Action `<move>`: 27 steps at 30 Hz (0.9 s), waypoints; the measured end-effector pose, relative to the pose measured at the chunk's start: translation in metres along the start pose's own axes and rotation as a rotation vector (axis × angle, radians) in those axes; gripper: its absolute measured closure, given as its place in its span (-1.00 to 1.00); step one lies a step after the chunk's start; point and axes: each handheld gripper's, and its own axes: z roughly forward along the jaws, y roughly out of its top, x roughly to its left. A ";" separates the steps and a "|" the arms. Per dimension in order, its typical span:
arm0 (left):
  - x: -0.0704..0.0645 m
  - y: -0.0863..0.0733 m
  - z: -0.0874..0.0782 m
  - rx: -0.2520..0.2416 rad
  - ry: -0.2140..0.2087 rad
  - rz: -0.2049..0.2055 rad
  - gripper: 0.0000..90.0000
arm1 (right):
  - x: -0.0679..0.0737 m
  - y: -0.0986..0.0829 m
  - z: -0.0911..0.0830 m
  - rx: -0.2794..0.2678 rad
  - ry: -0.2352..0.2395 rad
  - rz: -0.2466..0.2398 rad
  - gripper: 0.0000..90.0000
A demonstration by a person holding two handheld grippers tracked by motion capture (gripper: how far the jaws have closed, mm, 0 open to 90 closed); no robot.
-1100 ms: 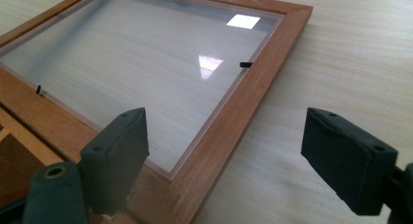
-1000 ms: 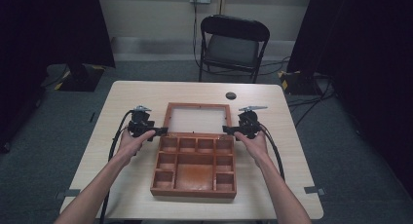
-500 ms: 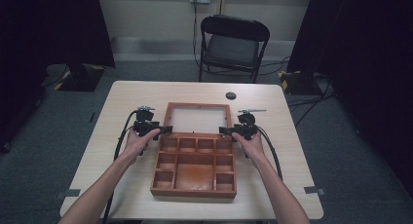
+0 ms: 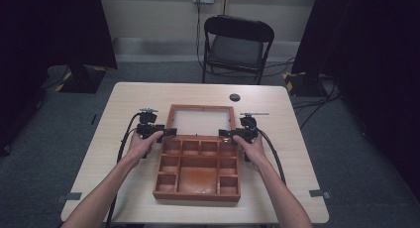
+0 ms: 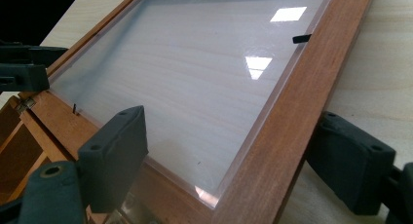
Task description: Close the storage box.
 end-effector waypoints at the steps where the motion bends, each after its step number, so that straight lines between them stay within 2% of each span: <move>1: 0.000 0.000 0.001 -0.001 -0.003 -0.002 -0.39 | 0.000 0.000 0.000 0.000 0.000 -0.001 -0.63; 5: -0.002 0.000 0.002 0.000 -0.012 0.002 -0.36 | 0.001 0.000 -0.001 -0.001 -0.010 -0.010 -0.62; 9: -0.007 0.003 -0.001 0.004 0.014 0.010 -0.34 | 0.003 0.001 -0.004 -0.030 -0.020 -0.063 -0.55; 12: -0.003 0.002 -0.001 -0.008 -0.029 -0.024 -0.30 | 0.003 0.003 -0.010 -0.063 -0.038 -0.092 -0.38; 18: -0.002 0.003 -0.001 -0.002 -0.035 -0.011 -0.30 | 0.003 0.001 -0.012 -0.082 -0.042 -0.099 -0.37; 22: -0.003 0.004 -0.001 -0.005 -0.047 0.013 -0.30 | 0.006 0.002 -0.016 -0.096 -0.055 -0.118 -0.29; 27: -0.007 0.006 -0.003 -0.006 -0.034 0.032 -0.27 | 0.010 0.004 -0.020 -0.114 -0.073 -0.149 -0.21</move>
